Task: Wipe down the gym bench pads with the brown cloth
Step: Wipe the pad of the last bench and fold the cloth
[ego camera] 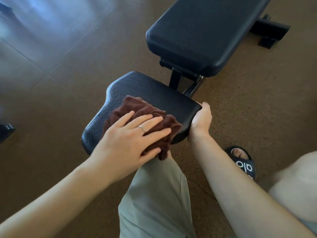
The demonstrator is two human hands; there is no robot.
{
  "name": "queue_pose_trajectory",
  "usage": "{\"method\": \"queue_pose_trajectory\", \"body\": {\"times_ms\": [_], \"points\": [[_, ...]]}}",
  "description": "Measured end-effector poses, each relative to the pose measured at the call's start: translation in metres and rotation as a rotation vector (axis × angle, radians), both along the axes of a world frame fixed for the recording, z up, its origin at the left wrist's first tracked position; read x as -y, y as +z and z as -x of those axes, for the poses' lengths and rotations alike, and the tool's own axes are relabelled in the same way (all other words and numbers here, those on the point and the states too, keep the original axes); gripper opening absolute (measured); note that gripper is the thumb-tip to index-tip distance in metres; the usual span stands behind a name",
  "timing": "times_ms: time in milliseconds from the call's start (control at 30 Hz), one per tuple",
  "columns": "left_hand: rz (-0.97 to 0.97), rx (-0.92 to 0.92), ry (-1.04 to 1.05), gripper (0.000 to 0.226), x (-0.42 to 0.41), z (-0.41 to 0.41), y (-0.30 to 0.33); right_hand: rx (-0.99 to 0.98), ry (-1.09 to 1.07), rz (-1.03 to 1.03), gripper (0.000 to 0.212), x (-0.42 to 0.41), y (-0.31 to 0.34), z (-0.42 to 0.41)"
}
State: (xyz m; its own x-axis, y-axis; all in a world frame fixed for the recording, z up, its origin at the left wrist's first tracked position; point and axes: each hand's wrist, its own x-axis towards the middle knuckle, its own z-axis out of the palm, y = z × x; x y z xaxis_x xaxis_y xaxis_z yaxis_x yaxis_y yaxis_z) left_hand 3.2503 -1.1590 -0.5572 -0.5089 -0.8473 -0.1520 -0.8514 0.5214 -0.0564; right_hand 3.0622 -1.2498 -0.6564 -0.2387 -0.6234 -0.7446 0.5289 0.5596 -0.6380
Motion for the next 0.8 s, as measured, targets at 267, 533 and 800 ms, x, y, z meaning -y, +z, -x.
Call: {"method": "queue_pose_trajectory", "body": {"times_ms": [267,533,800], "points": [[0.095,0.069,-0.048,0.064,0.046,0.054,-0.029,0.164,0.019,-0.087,0.067,-0.002,0.006,0.004],[0.210,0.068,-0.099,0.065,-0.004,-0.019,-0.006,0.259,0.106,0.026,0.046,-0.009,0.007,0.020],[0.049,-0.005,-0.008,0.062,0.056,0.081,-0.032,0.308,0.217,0.043,0.062,-0.008,0.002,0.037]]}}
